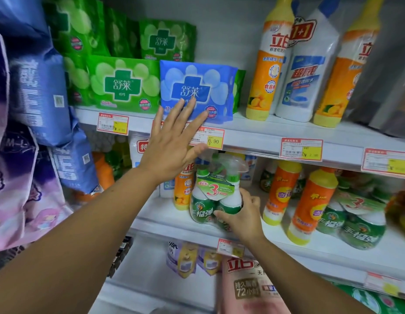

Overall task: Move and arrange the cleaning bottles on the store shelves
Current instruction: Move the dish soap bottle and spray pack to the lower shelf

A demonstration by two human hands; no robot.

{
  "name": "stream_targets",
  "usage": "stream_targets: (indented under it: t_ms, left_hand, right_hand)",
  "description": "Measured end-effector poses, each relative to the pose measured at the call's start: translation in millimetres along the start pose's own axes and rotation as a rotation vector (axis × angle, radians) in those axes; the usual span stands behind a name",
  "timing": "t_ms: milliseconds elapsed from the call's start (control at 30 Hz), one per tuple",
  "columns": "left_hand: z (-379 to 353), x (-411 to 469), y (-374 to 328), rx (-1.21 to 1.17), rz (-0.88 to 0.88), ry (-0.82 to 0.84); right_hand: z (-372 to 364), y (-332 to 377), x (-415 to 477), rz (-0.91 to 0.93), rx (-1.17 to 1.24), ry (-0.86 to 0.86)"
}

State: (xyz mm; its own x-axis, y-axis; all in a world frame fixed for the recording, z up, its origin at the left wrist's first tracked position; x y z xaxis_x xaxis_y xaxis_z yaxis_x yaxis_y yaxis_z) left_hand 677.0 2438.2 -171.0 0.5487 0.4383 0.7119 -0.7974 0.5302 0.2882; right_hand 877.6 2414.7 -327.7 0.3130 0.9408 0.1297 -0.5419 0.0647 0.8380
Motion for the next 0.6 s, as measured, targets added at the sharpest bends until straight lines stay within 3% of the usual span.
stream_targets:
  t_ms: [200, 300, 367, 500, 600]
  left_hand:
    - [1, 0, 0, -0.011, 0.007, 0.019]
    - [4, -1, -2, -0.017, 0.012, 0.027]
    - [5, -1, -5, -0.025, 0.031, 0.023]
    - [7, 2, -10, -0.055, 0.075, -0.001]
    - [9, 7, -14, -0.088, 0.109, -0.028]
  right_hand:
    - [10, -1, 1, -0.059, -0.091, 0.121]
    - [42, 18, -21, -0.009, -0.292, 0.190]
    - [78, 44, -48, 0.106, -0.332, 0.089]
    - [158, 131, -78, 0.414, 0.078, -0.199]
    - [188, 182, -42, 0.492, 0.028, -0.323]
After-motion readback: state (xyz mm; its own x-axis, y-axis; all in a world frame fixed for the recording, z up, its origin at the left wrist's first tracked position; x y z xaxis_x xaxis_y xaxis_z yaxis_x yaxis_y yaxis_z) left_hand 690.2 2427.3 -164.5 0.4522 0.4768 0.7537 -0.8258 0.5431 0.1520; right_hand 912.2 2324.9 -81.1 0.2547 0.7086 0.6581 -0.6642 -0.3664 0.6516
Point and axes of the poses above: each hand's wrist, its own x-axis towards the middle knuckle, its own z-axis out of the back of the hand, y = z × x, the point moved 4 cm from there along x, towards the middle knuckle, and after that the axes turned 11 degrees about -z, right-handed, at the moved point
